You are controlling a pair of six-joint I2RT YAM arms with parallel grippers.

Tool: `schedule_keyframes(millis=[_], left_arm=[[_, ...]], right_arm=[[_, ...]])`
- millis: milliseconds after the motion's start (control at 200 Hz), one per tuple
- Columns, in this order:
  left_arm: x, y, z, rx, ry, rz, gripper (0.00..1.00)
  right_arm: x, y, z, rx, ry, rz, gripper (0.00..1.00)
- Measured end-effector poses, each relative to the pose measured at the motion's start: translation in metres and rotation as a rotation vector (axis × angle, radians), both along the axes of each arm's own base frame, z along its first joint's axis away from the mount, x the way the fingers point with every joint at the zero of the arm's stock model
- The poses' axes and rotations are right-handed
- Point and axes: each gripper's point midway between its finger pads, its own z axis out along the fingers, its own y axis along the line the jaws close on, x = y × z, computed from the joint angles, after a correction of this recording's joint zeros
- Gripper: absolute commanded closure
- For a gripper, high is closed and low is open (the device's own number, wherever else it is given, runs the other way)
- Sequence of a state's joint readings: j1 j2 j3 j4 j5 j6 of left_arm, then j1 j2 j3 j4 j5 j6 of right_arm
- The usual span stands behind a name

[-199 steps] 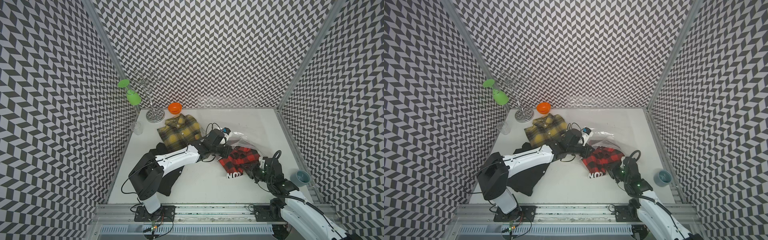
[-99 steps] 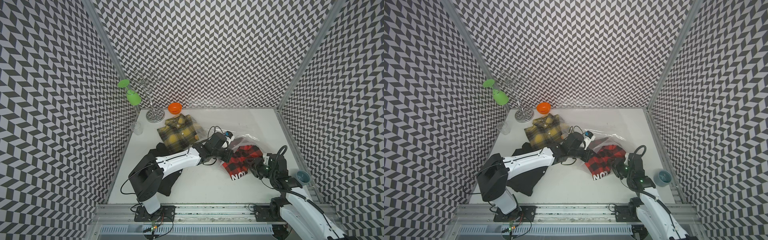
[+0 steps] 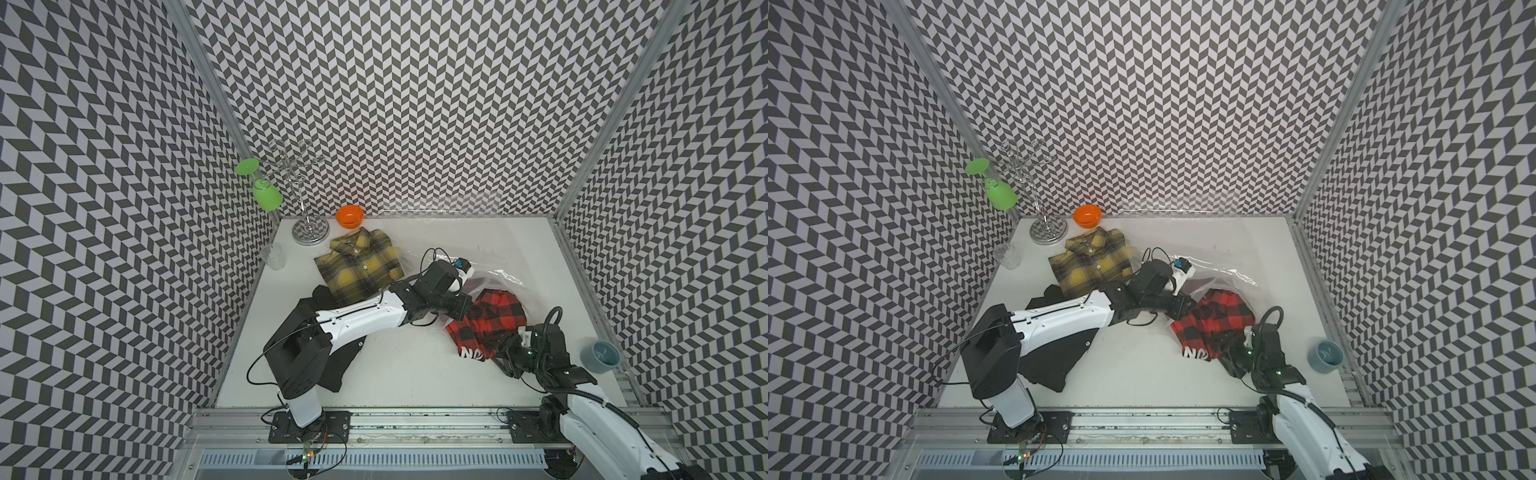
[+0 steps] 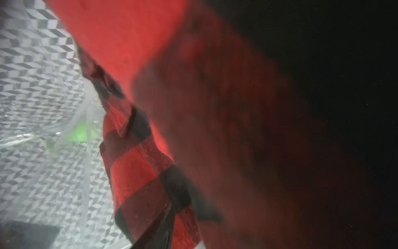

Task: Place the folded shirt into the vacuum bag
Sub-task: Place the shirt in the vacuum bag.

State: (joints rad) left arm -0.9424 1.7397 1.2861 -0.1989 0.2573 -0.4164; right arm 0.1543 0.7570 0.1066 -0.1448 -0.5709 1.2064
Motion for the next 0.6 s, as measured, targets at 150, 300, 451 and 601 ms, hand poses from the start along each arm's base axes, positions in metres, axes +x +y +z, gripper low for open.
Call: schedule_keyframes(millis=[150,300,451,601], left_arm=[[0.005,-0.004,-0.003,0.009,-0.001,0.004,1.0],[0.004,-0.001,-0.01,0.028,0.0,0.004,1.0],[-0.006,0.015,-0.042,0.091,0.032,0.009,1.0],[-0.01,0.019,-0.051,0.105,0.057,0.01,1.0]], right_arm=[[0.013,0.005,0.0,0.027,-0.009,0.0,0.53],[0.029,0.005,0.009,0.033,-0.041,-0.018,0.69],[0.053,0.01,0.037,0.056,-0.114,-0.02,0.76],[0.071,0.012,0.07,0.071,-0.207,-0.025,0.72]])
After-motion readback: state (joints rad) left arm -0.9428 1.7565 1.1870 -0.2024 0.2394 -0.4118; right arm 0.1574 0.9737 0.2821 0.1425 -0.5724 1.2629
